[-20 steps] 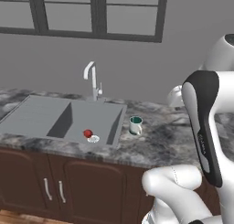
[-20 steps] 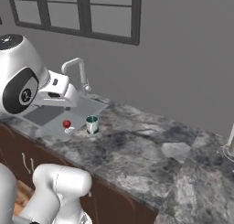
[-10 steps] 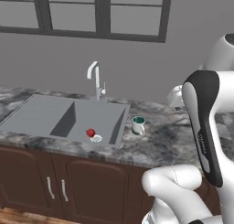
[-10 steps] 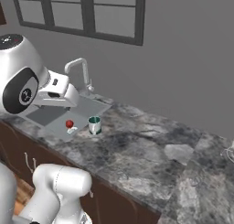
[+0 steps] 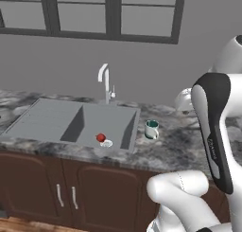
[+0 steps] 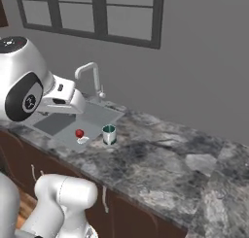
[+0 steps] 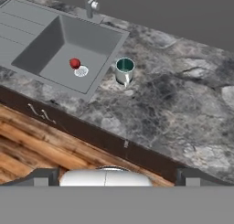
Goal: Clear the mugs and bowl far away from the sink.
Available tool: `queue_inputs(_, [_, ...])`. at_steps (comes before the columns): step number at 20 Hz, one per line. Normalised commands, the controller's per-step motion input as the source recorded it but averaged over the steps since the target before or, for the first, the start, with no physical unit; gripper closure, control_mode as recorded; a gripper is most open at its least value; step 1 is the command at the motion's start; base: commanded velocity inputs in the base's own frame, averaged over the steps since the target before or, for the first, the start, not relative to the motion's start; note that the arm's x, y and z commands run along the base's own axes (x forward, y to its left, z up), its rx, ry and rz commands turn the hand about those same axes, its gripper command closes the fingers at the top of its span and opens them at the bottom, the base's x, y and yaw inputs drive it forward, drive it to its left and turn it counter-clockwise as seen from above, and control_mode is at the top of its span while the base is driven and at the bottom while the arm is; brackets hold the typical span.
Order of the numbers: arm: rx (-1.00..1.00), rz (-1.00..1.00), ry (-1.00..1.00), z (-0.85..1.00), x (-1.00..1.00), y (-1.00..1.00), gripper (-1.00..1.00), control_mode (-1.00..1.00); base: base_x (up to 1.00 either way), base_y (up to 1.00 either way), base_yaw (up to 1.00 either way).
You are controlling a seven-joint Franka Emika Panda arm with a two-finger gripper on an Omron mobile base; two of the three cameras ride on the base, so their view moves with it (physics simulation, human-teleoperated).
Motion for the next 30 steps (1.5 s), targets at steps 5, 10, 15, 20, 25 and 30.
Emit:
queue_inputs(5, [0.00,0.00,0.00,0.00,0.00,0.00,-1.00,1.00,0.15,0.85,0.00])
queue_inputs(10, [0.00,0.00,0.00,0.00,0.00,0.00,-1.00,1.00,0.36,-0.52,0.02])
queue_inputs(15, [0.00,0.00,0.00,0.00,0.00,0.00,-1.00,1.00,0.03,-1.00,0.10])
queue_inputs(20, [0.00,0.00,0.00,0.00,0.00,0.00,-1.00,1.00,0.12,-1.00,-0.29])
queue_inputs(25, [0.03,-0.08,0.02,-0.05,0.04,-0.07,-1.00,-1.00,0.08,-0.55,-0.59])
queue_inputs(30, [0.06,0.01,0.12,-0.29,0.34,-0.48,-1.00,-1.00,0.00,0.00,0.00])
